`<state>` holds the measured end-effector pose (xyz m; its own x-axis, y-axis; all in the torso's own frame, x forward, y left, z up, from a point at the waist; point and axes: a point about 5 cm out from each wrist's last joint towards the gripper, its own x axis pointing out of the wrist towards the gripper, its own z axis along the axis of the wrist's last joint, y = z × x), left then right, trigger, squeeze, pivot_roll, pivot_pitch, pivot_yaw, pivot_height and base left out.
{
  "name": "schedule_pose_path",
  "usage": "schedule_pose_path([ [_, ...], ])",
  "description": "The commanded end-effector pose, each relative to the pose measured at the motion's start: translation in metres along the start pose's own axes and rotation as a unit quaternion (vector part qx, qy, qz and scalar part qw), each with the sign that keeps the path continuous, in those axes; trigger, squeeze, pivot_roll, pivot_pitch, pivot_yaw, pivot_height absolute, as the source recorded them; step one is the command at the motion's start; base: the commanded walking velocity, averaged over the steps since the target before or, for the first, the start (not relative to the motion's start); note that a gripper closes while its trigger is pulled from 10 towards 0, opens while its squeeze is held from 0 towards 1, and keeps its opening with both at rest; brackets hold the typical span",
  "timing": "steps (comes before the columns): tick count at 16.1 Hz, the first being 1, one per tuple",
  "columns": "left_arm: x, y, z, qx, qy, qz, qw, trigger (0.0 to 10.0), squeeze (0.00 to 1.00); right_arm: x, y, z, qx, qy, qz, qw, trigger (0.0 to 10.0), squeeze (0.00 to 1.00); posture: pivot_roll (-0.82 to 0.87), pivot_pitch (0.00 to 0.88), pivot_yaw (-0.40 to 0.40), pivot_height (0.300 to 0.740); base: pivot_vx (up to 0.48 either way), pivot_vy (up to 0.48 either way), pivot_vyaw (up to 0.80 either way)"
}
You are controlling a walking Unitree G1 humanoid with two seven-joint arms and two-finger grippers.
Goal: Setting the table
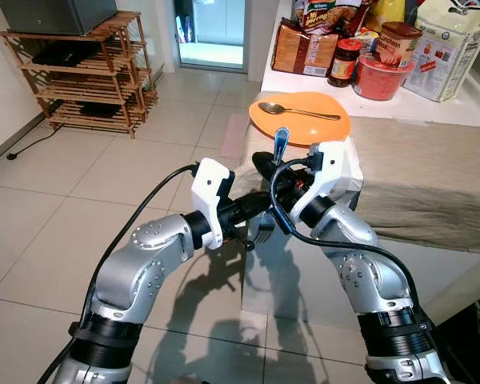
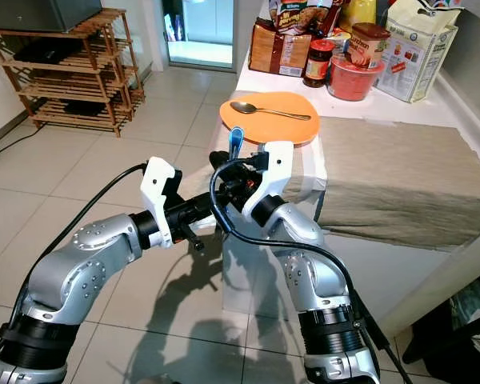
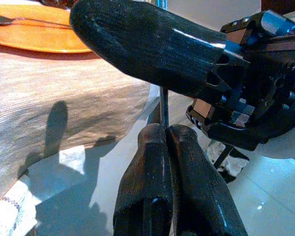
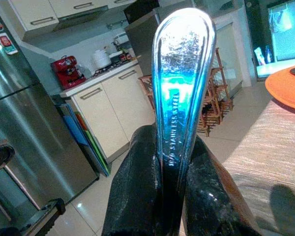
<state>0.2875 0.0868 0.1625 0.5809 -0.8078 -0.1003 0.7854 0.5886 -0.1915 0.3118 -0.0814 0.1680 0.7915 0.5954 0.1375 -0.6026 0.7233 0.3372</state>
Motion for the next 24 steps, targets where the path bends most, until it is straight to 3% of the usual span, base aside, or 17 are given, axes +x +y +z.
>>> schedule_pose_path([
  [1,-0.001,-0.003,0.014,0.033,-0.021,-0.019,0.999,3.3,0.00,-0.016,-0.032,-0.004,-0.024,0.015,-0.099,0.995,0.0,0.00,0.08,0.000,0.001,0.740,0.000,0.000,0.00],
  [2,-0.001,-0.002,0.014,0.043,-0.019,-0.013,0.999,10.0,0.00,-0.016,-0.031,-0.004,-0.024,0.015,-0.099,0.995,0.0,0.00,0.08,0.000,0.000,0.740,0.000,0.000,0.00],
  [3,0.000,0.000,0.015,0.044,-0.021,-0.004,0.999,10.0,1.00,-0.017,-0.031,-0.004,-0.023,0.016,-0.099,0.995,0.0,0.00,0.08,0.000,0.000,0.740,0.000,0.000,0.00],
  [9,0.001,0.006,0.016,0.049,-0.022,0.011,0.999,10.0,1.00,-0.017,-0.032,-0.005,-0.026,0.017,-0.101,0.994,0.0,0.00,0.08,0.000,-0.002,0.740,0.000,0.000,0.00],
  [11,-0.004,0.015,0.018,0.054,-0.023,0.030,0.998,10.0,1.00,-0.020,-0.034,-0.002,-0.042,0.013,-0.108,0.993,0.0,0.00,0.08,0.000,-0.004,0.740,0.000,0.000,0.00],
  [12,-0.010,0.023,0.020,0.060,-0.024,0.051,0.997,10.0,1.00,-0.023,-0.040,0.005,-0.065,0.001,-0.125,0.990,0.0,0.00,0.08,0.000,-0.003,0.740,0.000,0.000,0.00],
  [14,-0.025,0.040,0.022,0.066,-0.025,0.104,0.992,10.0,1.00,-0.034,-0.054,0.023,-0.172,-0.021,-0.167,0.971,0.0,0.00,0.08,0.000,-0.003,0.740,0.000,0.000,0.00],
  [15,-0.028,0.043,0.023,0.069,-0.025,0.117,0.990,10.0,1.00,-0.036,-0.056,0.026,-0.194,-0.024,-0.176,0.965,0.0,0.00,0.08,0.000,-0.003,0.740,0.000,0.000,0.00],
  [16,-0.034,0.050,0.019,0.073,-0.019,0.140,0.987,10.0,0.67,-0.042,-0.060,0.031,-0.211,-0.032,-0.192,0.958,0.0,0.00,0.08,0.000,-0.003,0.740,0.000,0.000,0.00],
  [17,-0.043,0.058,0.013,0.066,-0.019,0.180,0.981,10.0,0.00,-0.053,-0.061,0.032,-0.222,-0.035,-0.203,0.953,0.0,0.00,0.07,0.000,-0.010,0.740,0.000,0.000,0.00],
  [19,-0.059,0.070,0.006,0.050,-0.038,0.254,0.965,10.0,0.00,-0.072,-0.062,0.030,-0.267,-0.036,-0.222,0.937,0.0,0.00,0.07,0.000,-0.013,0.740,0.000,0.000,0.00],
  [22,-0.080,0.081,-0.006,0.017,-0.071,0.361,0.930,10.0,0.00,-0.097,-0.057,0.019,-0.287,-0.041,-0.249,0.924,0.0,0.00,0.06,0.000,-0.018,0.740,0.000,0.000,0.00],
  [24,-0.083,0.073,-0.016,0.031,-0.054,0.355,0.933,10.0,0.00,-0.110,-0.050,0.006,-0.291,-0.029,-0.248,0.924,0.0,0.00,0.06,0.000,-0.021,0.740,0.000,0.000,0.00],
])
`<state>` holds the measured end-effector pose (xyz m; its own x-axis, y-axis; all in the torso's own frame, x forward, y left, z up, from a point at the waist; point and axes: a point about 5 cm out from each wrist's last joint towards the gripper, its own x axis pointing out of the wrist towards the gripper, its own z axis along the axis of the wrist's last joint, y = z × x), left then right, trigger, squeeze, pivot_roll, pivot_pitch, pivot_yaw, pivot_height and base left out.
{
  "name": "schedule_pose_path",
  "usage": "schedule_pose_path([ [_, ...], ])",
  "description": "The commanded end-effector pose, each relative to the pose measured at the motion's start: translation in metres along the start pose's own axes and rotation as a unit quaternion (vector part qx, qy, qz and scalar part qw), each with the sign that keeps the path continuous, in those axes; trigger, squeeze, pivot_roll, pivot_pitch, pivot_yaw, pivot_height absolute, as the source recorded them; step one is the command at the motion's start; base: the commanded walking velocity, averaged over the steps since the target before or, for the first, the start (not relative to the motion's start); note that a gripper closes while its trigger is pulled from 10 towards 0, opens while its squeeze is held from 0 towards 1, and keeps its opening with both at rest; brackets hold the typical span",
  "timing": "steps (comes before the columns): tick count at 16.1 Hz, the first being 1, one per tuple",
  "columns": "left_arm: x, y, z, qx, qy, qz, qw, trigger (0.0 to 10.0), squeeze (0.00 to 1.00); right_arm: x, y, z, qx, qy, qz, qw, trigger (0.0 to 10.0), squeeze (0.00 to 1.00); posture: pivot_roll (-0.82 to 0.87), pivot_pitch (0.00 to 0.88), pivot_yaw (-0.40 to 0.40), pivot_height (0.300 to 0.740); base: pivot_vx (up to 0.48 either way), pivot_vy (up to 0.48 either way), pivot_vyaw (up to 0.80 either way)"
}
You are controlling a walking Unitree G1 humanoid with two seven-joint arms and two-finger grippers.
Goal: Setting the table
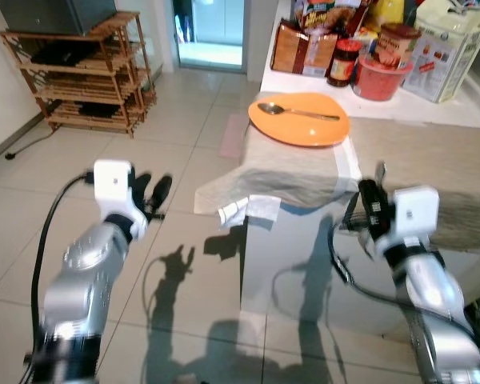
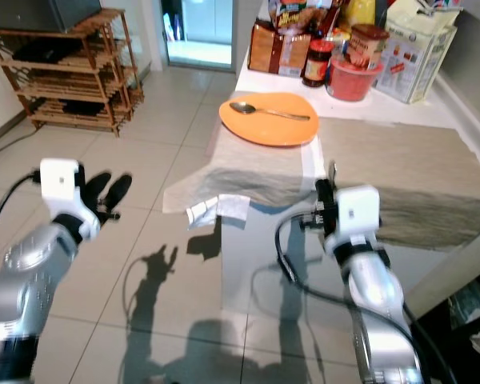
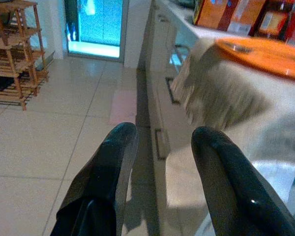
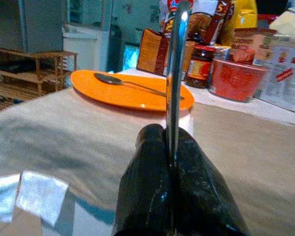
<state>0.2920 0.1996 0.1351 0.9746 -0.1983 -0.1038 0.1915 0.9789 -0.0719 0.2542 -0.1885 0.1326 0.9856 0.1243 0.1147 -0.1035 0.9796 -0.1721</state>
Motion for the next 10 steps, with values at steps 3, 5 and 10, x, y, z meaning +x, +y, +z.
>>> schedule_pose_path([
  [3,-0.007,-0.015,-0.017,0.003,0.008,-0.032,0.999,10.0,0.00,-0.014,0.008,-0.014,0.005,0.012,0.017,1.000,0.0,0.00,0.06,0.000,-0.026,0.740,0.000,0.000,0.00],
  [5,-0.023,-0.019,-0.039,-0.013,0.018,-0.038,0.999,10.0,0.00,-0.024,0.006,-0.032,0.015,0.043,0.000,0.999,0.0,0.00,0.05,0.000,-0.031,0.740,0.000,0.000,0.00],
  [10,-0.029,-0.034,-0.054,-0.022,0.030,-0.032,0.999,10.0,0.00,-0.033,0.017,-0.044,0.036,0.057,0.022,0.997,0.0,0.00,0.04,0.000,-0.032,0.740,0.000,0.000,0.00],
])
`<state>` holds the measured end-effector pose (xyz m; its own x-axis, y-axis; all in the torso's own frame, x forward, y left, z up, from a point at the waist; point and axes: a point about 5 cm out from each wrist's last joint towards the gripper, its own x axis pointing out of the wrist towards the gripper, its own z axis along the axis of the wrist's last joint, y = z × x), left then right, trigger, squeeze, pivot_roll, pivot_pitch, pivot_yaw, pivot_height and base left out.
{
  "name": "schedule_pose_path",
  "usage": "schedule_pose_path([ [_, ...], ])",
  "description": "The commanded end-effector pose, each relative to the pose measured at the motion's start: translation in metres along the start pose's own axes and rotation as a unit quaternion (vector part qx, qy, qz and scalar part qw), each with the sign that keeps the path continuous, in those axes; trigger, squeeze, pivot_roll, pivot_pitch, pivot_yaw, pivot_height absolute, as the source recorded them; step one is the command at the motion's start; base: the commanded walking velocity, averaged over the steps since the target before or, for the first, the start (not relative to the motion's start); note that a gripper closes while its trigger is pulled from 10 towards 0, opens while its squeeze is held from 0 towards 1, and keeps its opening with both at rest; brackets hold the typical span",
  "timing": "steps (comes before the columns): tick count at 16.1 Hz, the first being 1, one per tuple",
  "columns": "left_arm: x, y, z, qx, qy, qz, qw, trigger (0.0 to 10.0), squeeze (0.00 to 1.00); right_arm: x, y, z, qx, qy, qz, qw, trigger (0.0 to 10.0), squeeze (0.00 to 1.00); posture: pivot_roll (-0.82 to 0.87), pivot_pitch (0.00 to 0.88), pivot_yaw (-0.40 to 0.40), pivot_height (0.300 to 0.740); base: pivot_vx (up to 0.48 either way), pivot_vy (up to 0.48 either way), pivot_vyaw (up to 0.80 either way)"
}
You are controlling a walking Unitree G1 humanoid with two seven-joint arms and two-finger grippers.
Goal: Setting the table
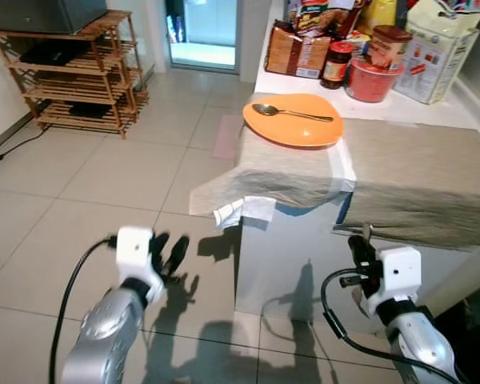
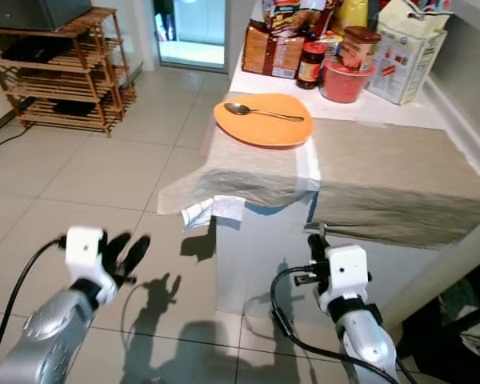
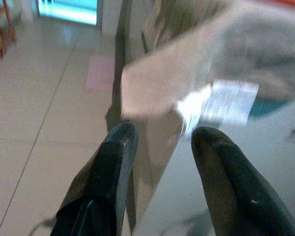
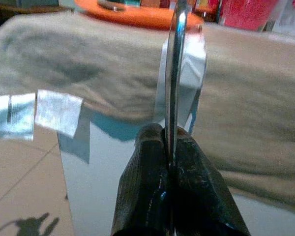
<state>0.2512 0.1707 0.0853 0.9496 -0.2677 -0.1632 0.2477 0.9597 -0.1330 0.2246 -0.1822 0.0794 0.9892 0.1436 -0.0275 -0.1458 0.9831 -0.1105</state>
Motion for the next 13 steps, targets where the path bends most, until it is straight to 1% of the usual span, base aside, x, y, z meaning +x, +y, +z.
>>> schedule_pose_path([
  [1,0.006,-0.003,0.007,0.007,-0.013,-0.001,1.000,10.0,0.00,0.006,0.000,0.008,0.005,-0.022,0.005,1.000,0.0,0.00,0.03,0.000,-0.026,0.740,0.000,0.000,0.00],
  [2,0.009,-0.004,0.010,0.013,-0.017,-0.006,1.000,10.0,0.00,0.008,0.001,0.010,0.007,-0.027,0.004,1.000,0.0,0.00,0.03,0.000,-0.023,0.740,0.000,0.000,0.00],
  [3,0.013,-0.010,0.012,0.006,-0.018,-0.020,1.000,10.0,0.00,0.013,0.000,0.013,0.010,-0.033,0.002,0.999,0.0,0.00,0.03,0.000,-0.018,0.740,0.000,-0.480,0.00],
  [4,0.013,-0.011,0.012,0.003,-0.016,-0.025,1.000,10.0,0.00,0.014,0.000,0.013,0.012,-0.032,0.000,0.999,0.0,0.00,0.03,0.000,-0.017,0.740,0.000,-0.480,0.00],
  [6,0.016,-0.017,0.016,0.009,-0.023,-0.034,0.999,10.0,0.00,0.018,0.002,0.014,0.004,-0.033,0.006,0.999,0.0,0.00,0.02,0.000,-0.013,0.740,0.000,-0.480,0.00],
  [7,0.020,-0.021,0.018,0.001,-0.026,-0.042,0.999,10.0,0.00,0.021,0.001,0.012,0.006,-0.028,0.004,1.000,0.0,0.00,0.02,0.000,-0.011,0.740,0.000,-0.480,0.00],
  [9,0.021,-0.023,0.019,-0.007,-0.028,-0.047,0.999,10.0,0.00,0.023,0.000,0.011,0.004,-0.025,0.003,1.000,0.0,0.00,0.02,0.000,-0.008,0.740,0.000,-0.480,0.00],
  [13,0.021,-0.024,0.021,-0.009,-0.033,-0.056,0.998,10.0,0.00,0.026,-0.003,0.011,0.001,-0.023,-0.002,1.000,0.0,0.00,0.02,0.000,-0.007,0.740,0.000,-0.480,0.00],
])
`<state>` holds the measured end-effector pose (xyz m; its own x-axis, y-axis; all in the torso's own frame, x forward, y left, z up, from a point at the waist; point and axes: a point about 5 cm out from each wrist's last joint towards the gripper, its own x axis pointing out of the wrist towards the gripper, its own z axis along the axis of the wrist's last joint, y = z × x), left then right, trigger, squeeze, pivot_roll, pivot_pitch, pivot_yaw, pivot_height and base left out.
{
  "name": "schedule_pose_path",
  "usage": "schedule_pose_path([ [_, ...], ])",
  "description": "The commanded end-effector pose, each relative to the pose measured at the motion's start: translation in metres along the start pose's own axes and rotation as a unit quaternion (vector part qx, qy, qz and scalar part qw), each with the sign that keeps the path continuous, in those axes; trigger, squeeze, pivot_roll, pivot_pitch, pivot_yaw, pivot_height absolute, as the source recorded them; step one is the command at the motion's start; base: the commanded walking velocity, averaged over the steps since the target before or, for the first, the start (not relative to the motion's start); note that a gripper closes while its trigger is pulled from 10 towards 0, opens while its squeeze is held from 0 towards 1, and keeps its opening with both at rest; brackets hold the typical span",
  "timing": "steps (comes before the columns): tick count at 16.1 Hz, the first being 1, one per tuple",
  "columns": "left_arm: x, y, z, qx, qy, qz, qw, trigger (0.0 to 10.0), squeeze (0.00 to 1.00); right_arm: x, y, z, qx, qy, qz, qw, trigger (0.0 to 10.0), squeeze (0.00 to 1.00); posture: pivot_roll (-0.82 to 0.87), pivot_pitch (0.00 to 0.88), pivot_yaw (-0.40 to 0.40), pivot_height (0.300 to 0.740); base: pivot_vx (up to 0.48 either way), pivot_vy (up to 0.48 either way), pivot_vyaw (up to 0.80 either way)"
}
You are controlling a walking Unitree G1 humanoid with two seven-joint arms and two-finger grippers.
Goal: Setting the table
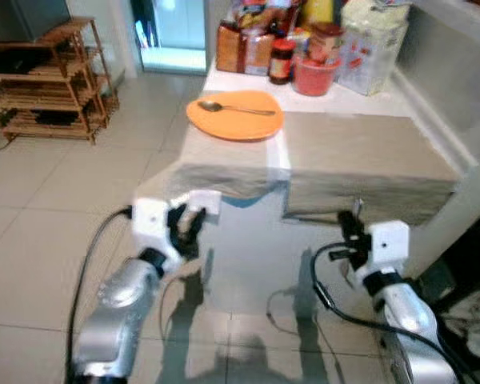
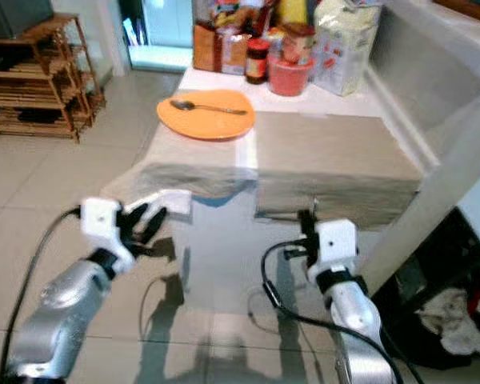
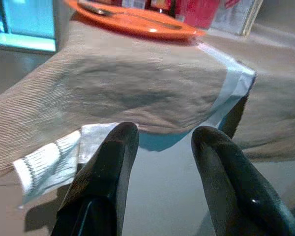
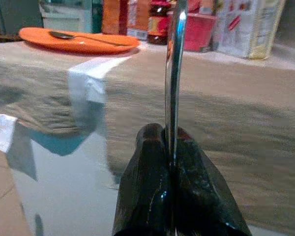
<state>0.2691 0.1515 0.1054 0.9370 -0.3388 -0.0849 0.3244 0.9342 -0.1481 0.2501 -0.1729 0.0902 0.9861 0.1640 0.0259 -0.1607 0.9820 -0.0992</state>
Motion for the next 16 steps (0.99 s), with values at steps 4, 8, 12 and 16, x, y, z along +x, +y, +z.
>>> schedule_pose_path([
  [4,0.004,-0.011,0.000,0.007,0.003,-0.019,1.000,10.0,0.00,0.002,-0.006,0.000,-0.011,0.001,-0.003,1.000,0.0,0.00,0.03,0.000,-0.009,0.740,0.000,-0.480,0.00],
  [8,0.011,-0.011,0.003,0.016,0.002,-0.025,1.000,10.0,0.00,0.008,-0.003,0.002,-0.011,-0.007,0.004,1.000,0.0,0.00,0.03,0.000,-0.005,0.740,0.000,-0.480,0.00],
  [12,0.014,-0.012,0.002,0.018,0.006,-0.027,0.999,10.0,0.00,0.008,-0.001,0.001,-0.011,-0.007,0.005,1.000,0.0,0.00,0.03,0.000,0.000,0.740,0.000,0.000,0.00],
  [16,0.019,-0.012,0.002,0.025,0.011,-0.024,0.999,10.0,0.00,0.007,0.000,0.002,-0.015,-0.010,0.006,1.000,0.0,0.00,0.02,0.000,0.007,0.740,0.000,-0.346,0.00],
])
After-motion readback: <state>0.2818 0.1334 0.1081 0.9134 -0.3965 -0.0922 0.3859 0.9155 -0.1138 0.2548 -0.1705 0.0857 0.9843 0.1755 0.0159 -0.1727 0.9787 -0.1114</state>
